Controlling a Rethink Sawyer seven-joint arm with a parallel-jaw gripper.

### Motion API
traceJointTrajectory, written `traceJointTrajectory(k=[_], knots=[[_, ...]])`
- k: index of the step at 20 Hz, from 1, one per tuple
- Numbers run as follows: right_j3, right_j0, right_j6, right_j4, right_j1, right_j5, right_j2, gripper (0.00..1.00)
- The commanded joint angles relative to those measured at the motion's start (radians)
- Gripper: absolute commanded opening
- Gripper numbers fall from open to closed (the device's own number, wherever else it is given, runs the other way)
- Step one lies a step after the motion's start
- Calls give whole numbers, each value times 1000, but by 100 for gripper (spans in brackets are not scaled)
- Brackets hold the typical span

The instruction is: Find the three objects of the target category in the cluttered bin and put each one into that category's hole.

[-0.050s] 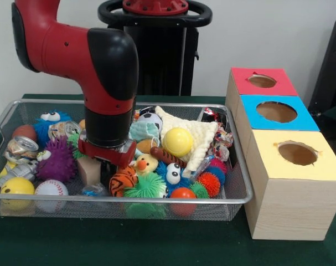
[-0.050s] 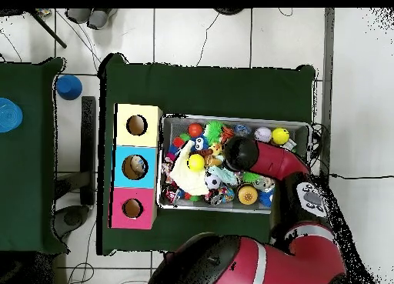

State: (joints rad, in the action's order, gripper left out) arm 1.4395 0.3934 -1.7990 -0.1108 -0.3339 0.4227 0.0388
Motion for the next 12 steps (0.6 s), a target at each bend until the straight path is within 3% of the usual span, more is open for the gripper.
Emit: traceJointTrajectory(k=[1, 5, 9, 12], knots=[[191, -6, -115, 23, -27, 13, -115, 0], [197, -15, -117, 21, -50, 9, -107, 0], [141, 9, -83, 14, 19, -12, -133, 0], [69, 17, -15, -6, 48, 47, -144, 0]])
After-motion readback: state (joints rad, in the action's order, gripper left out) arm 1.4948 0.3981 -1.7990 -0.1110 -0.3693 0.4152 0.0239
